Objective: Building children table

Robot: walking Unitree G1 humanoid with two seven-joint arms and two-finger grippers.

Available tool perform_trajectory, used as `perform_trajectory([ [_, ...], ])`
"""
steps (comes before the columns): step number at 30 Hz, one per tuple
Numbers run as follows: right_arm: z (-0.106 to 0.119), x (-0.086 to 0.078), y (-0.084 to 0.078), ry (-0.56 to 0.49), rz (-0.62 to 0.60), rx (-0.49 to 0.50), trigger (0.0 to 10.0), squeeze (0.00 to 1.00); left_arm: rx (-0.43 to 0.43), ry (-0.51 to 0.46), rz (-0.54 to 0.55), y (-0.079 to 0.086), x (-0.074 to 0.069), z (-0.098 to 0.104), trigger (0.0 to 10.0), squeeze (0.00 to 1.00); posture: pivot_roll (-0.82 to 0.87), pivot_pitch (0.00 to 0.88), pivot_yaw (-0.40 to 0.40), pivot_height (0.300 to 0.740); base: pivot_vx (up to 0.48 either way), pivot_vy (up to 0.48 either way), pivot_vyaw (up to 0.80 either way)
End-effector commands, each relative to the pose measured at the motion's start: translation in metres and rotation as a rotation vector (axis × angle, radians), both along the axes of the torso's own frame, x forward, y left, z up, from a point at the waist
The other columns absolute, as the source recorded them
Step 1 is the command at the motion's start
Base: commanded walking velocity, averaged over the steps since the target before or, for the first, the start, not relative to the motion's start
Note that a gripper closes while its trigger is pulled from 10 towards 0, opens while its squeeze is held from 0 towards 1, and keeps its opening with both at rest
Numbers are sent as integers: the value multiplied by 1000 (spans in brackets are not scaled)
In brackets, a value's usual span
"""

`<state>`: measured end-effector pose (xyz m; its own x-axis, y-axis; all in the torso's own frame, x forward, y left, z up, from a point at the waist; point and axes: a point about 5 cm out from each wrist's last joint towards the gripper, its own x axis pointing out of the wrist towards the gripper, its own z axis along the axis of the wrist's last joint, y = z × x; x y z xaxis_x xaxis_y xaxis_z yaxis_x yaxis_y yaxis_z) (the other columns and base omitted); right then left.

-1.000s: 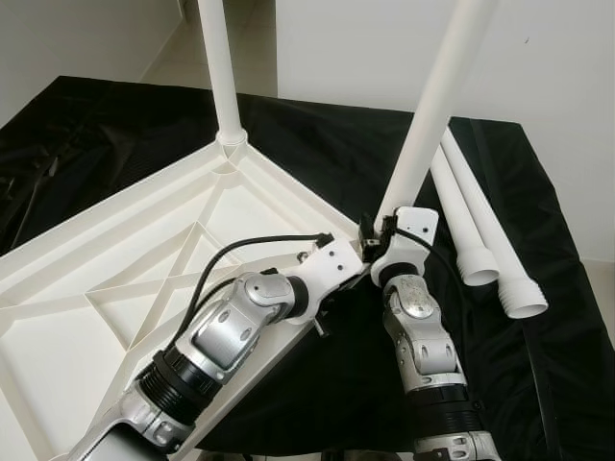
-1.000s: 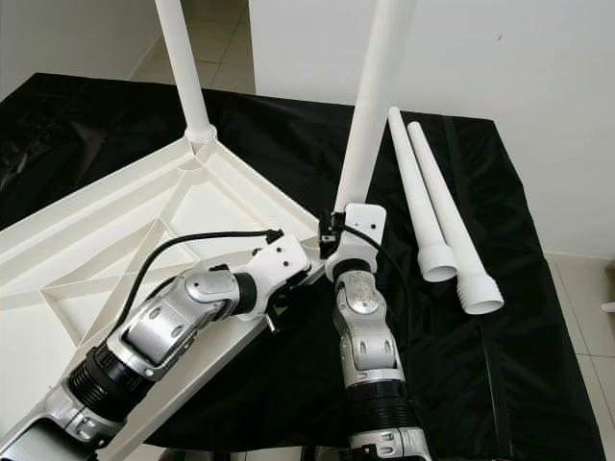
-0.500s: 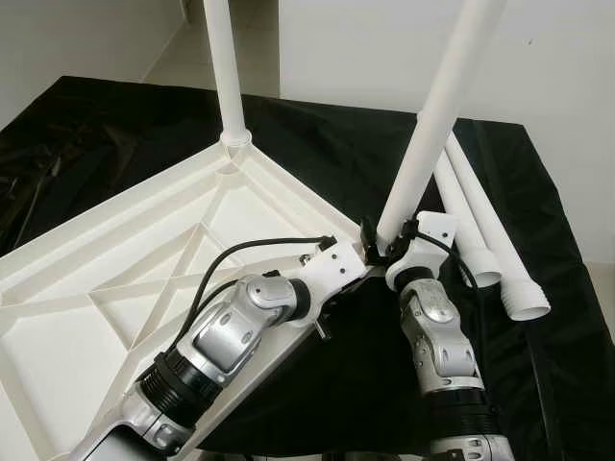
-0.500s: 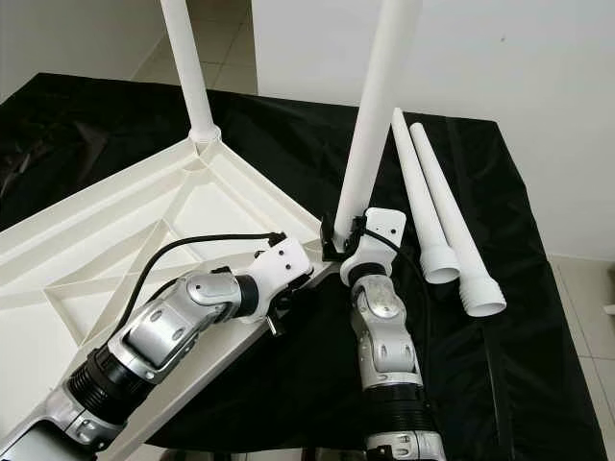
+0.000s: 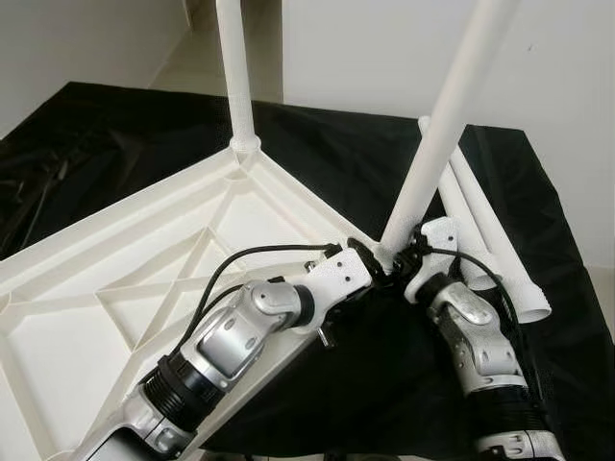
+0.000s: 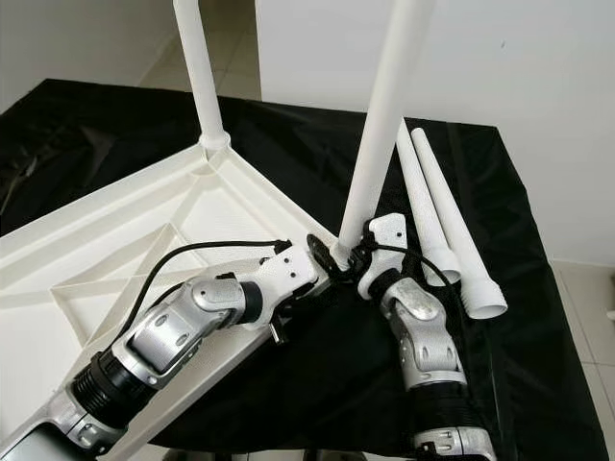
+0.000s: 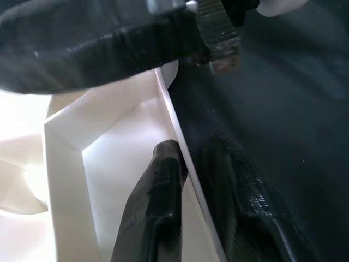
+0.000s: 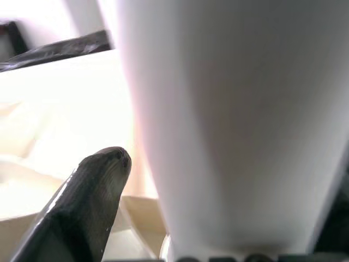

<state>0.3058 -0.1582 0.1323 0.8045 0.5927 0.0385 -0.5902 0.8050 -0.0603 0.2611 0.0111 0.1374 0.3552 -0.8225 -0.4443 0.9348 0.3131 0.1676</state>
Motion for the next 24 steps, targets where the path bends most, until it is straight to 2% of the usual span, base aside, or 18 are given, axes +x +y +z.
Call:
perform_trajectory([
  [1,1,4,1,2,78,-12,10000,0,22,77,-72,-2,-8,-12,10000,0,-43,31,-3,740,0,0,0],
  [8,2,14,-6,16,120,-41,10000,0,18,75,-65,-2,-7,-11,10000,0,-31,34,-9,740,0,0,0],
  [14,3,21,-28,42,136,-73,10000,0,15,75,-48,-1,-6,-10,10000,0,-22,46,-9,740,0,0,0],
  [16,3,21,-28,42,136,-73,10000,0,15,75,-48,-1,-6,-10,10000,0,-22,46,-9,740,0,0,0],
  [17,4,21,-33,46,139,-79,4706,0,15,75,-48,-1,-6,-10,10000,0,-22,46,-9,740,0,0,0],
  [18,4,21,-33,46,139,-79,4706,0,15,75,-48,-1,-6,-10,10000,0,-22,46,-9,740,0,0,0],
  [19,4,21,-38,49,146,-83,0,0,15,75,-47,-1,-6,-9,10000,0,-22,46,-9,740,0,0,0],
  [21,3,20,-44,53,156,-87,0,0,14,77,-49,-1,-6,-9,10000,0,-28,51,-4,740,0,0,0],
  [24,2,19,-45,53,163,-82,0,0,14,78,-51,-2,-6,-9,10000,0,-36,58,-1,740,0,0,0],
])
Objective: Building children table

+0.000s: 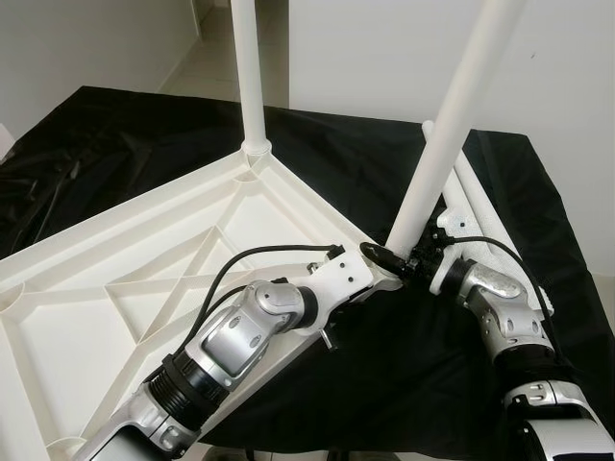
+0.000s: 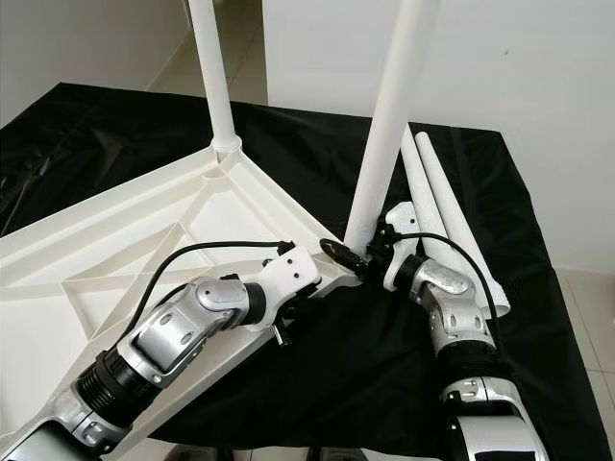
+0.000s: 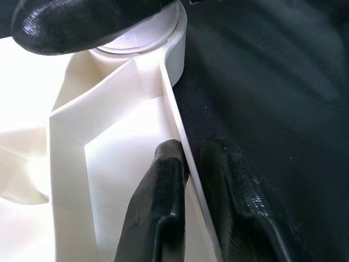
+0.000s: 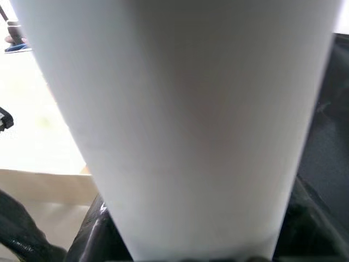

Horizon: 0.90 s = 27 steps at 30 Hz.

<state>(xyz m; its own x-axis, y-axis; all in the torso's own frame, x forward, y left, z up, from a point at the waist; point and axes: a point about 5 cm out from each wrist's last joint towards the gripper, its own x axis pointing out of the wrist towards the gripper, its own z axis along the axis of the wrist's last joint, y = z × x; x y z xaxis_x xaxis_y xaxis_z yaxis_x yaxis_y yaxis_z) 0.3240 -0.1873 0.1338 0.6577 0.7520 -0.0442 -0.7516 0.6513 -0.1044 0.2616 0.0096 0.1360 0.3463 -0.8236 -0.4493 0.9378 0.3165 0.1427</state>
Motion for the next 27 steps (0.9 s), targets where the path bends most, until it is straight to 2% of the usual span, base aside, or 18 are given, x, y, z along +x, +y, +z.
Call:
perform_trajectory([
  [1,0,1,-16,21,-50,8,0,0,17,52,-56,0,-6,-7,10000,0,-37,62,-1,740,0,0,0],
  [5,-4,-2,-13,23,-46,20,0,0,18,53,-61,-1,-6,-6,10000,0,-38,72,-5,740,0,0,0],
  [6,-4,-3,-12,24,-69,29,6941,0,16,54,-60,-2,-6,-6,10000,0,-38,75,-7,740,0,0,0],
  [10,-5,-3,-12,24,-86,34,6941,0,14,55,-59,-2,-6,-6,10000,0,-38,75,-7,740,0,0,0],
  [11,-5,1,-11,7,-170,18,10000,0,10,58,-55,-3,-6,-6,10000,0,-39,82,-13,740,0,0,0],
  [13,-8,8,-10,-14,-328,-18,10000,0,4,64,-49,-3,-7,-7,10000,0,-38,86,-13,740,0,0,0],
  [15,-8,8,-10,-14,-328,-18,10000,0,4,64,-49,-3,-7,-7,10000,0,-38,86,-13,740,0,0,0],
  [17,-9,12,-6,-16,-432,1,10000,0,1,67,-47,-4,-9,-7,10000,0,-35,91,-14,740,0,0,0],
  [19,-9,12,-3,-20,-459,16,10000,0,1,68,-46,-4,-9,-8,10000,0,-35,91,-14,740,0,0,0],
  [21,-9,10,8,-22,-528,55,10000,0,0,73,-44,-4,-10,-8,10000,0,-34,96,-13,740,0,0,0],
  [24,-9,9,13,-18,-557,72,10000,0,-1,75,-44,-4,-11,-8,10000,0,-34,99,-13,740,0,0,0],
  [26,-9,7,16,-13,-606,92,10000,0,-1,79,-44,-3,-12,-9,10000,0,-35,102,-11,740,0,0,0],
  [27,-9,6,16,-9,-674,108,10000,0,-1,82,-44,-3,-12,-9,10000,0,-35,102,-11,740,0,0,0],
])
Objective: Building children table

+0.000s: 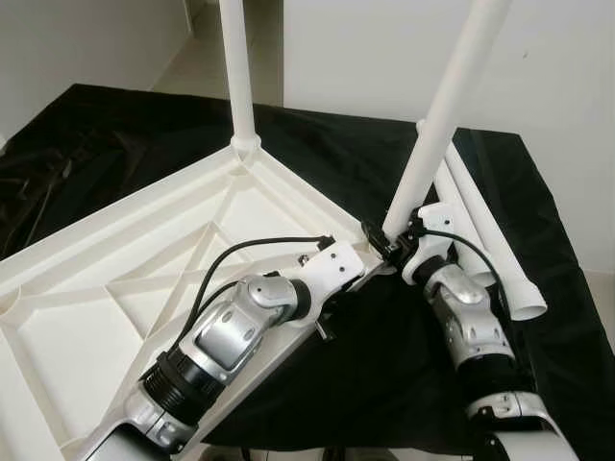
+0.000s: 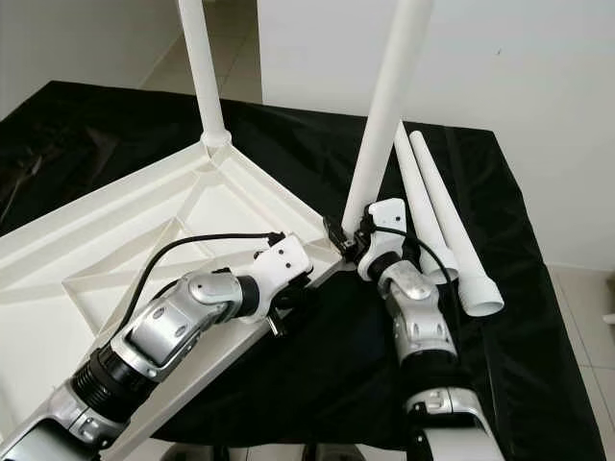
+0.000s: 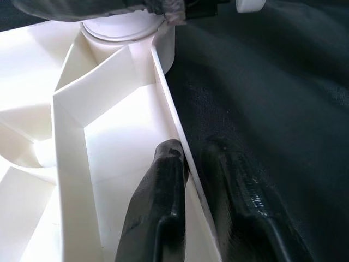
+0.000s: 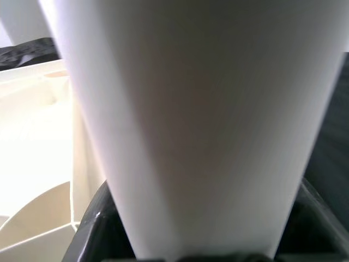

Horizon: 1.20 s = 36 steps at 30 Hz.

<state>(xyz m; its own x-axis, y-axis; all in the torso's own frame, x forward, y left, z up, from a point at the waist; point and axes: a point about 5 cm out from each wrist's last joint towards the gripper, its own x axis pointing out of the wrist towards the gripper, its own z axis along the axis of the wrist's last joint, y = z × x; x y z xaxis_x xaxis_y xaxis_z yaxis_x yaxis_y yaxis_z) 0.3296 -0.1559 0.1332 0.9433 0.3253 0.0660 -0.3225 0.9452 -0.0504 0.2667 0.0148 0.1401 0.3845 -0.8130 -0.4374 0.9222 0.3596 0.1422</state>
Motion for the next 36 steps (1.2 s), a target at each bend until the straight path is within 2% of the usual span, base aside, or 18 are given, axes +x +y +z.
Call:
perform_trajectory([
  [1,-8,-1,-16,57,-227,36,10000,0,10,87,-89,-9,-17,-13,10000,0,-33,104,-11,740,0,0,0],
  [2,-9,-2,-16,56,-286,45,10000,0,10,88,-90,-9,-18,-14,10000,0,-33,104,-11,740,0,0,0],
  [3,-9,-2,-16,56,-286,45,10000,0,10,88,-90,-9,-18,-14,10000,0,-33,104,-11,740,0,0,0],
  [6,-12,-9,-12,63,-446,71,10000,0,10,93,-91,-8,-18,-14,10000,0,-36,104,-9,740,0,0,0],
  [9,-12,-11,-11,64,-487,76,10000,0,10,94,-91,-8,-18,-14,10000,0,-37,104,-7,740,0,0,0],
  [11,-14,-19,0,81,-579,91,10000,0,12,93,-93,-8,-18,-14,10000,0,-39,104,-4,740,0,0,0],
  [13,-14,-19,0,81,-579,91,10000,0,12,93,-93,-8,-18,-14,10000,0,-39,104,-4,740,0,0,0],
  [14,-14,-21,8,88,-573,94,10000,0,13,93,-95,-9,-18,-14,10000,0,-40,103,-4,740,0,0,0],
  [16,-13,-22,11,83,-569,92,10000,0,13,93,-97,-9,-18,-14,10000,0,-42,103,-3,740,0,0,0],
  [23,-9,-21,9,72,-580,97,10000,0,15,90,-99,-9,-17,-13,10000,0,-42,99,-3,740,0,0,0],
  [24,-7,-22,12,61,-556,112,10000,800,15,89,-99,-9,-17,-13,10000,0,-42,98,-3,740,0,0,0],
  [25,-7,-22,12,61,-556,112,10000,800,15,89,-99,-9,-17,-13,10000,0,-42,98,-3,740,0,0,0],
  [26,-6,-22,14,56,-539,119,10000,1000,15,89,-99,-9,-17,-13,10000,0,-42,98,-3,740,0,0,0],
  [29,-5,-23,16,59,-519,127,10000,1000,15,89,-99,-9,-17,-13,10000,0,-42,98,-3,740,0,0,0],
  [34,-3,-23,9,29,-468,124,10000,1000,15,90,-97,-10,-17,-13,10000,0,-40,97,-5,740,0,0,0],
  [35,-3,-23,6,27,-418,135,10000,43,15,91,-96,-10,-17,-13,10000,0,-41,96,-4,740,0,0,0],
  [36,-3,-22,3,20,-357,132,10000,0,14,92,-95,-10,-17,-13,10000,0,-41,96,-4,740,0,0,0],
])
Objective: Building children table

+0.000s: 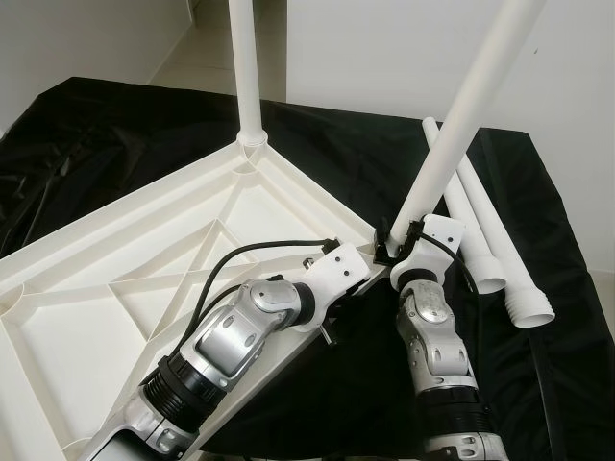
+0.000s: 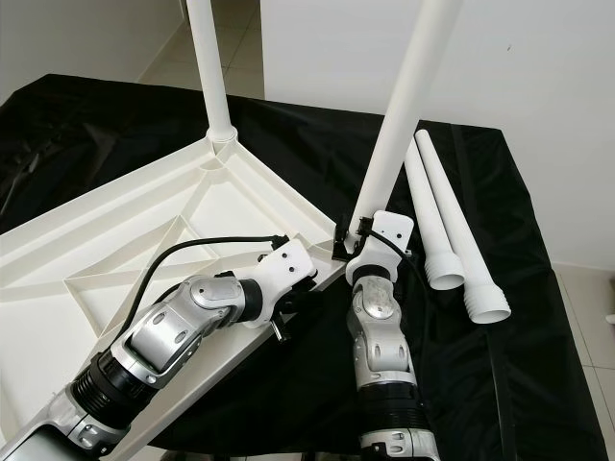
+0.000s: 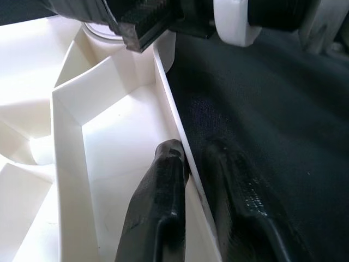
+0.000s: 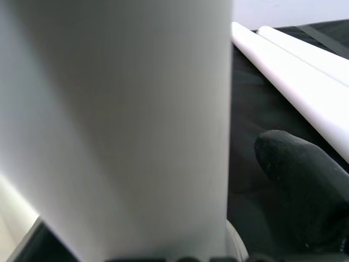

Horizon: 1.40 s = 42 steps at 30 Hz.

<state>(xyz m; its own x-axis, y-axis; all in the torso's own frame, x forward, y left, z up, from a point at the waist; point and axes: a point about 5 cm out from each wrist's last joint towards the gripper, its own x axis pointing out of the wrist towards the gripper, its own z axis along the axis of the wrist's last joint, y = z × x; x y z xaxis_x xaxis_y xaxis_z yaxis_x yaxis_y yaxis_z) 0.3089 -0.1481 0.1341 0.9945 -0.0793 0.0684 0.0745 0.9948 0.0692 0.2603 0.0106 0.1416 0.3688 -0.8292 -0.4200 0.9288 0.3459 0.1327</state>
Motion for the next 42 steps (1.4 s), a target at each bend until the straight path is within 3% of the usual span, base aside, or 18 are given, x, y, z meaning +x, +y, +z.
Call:
perform_trajectory([
  [1,-4,-1,-4,2,46,14,10000,0,37,89,-78,-6,-11,-15,10000,0,-41,96,-4,740,0,0,0],
  [2,-3,0,-7,-6,123,1,10000,0,37,89,-77,-6,-10,-15,10000,0,-42,94,-5,740,0,0,0],
  [3,-3,0,-7,-6,123,1,10000,0,37,89,-77,-6,-10,-15,10000,0,-42,94,-5,740,0,0,0],
  [6,0,0,-18,-18,378,-73,10000,0,36,89,-78,-6,-10,-14,10000,0,-46,91,-3,740,0,0,0],
  [7,0,0,-18,-18,378,-73,10000,0,36,89,-78,-6,-10,-14,10000,0,-46,91,-3,740,0,0,0],
  [9,0,-1,-28,-6,492,-123,10000,0,37,88,-81,-7,-10,-14,10000,0,-46,87,-3,740,0,0,0],
  [19,0,6,-61,38,652,-170,10000,0,39,84,-84,-7,-9,-13,10000,0,-46,75,1,740,0,0,0],
  [27,1,16,-67,48,692,-200,10000,0,42,83,-84,-7,-8,-13,10000,0,-43,69,4,740,0,0,0],
  [28,0,19,-65,49,691,-201,8000,0,43,83,-84,-7,-8,-13,10000,0,-42,66,3,740,0,0,0],
  [29,-1,21,-63,50,691,-200,4745,0,43,83,-85,-7,-8,-13,10000,0,-42,66,3,740,0,0,0],
  [30,-2,22,-60,47,701,-196,3765,0,43,83,-85,-7,-8,-13,10000,0,-41,66,4,740,0,0,0],
  [31,-2,22,-60,47,701,-196,3765,0,43,83,-85,-7,-8,-13,10000,0,-41,66,4,740,0,0,0],
  [32,-3,24,-55,42,720,-189,275,0,43,82,-85,-8,-8,-12,10000,0,-36,69,1,740,0,0,0],
  [42,-7,24,-48,37,766,-192,0,0,40,87,-69,-8,-8,-12,10000,0,-23,80,-11,740,0,0,0],
])
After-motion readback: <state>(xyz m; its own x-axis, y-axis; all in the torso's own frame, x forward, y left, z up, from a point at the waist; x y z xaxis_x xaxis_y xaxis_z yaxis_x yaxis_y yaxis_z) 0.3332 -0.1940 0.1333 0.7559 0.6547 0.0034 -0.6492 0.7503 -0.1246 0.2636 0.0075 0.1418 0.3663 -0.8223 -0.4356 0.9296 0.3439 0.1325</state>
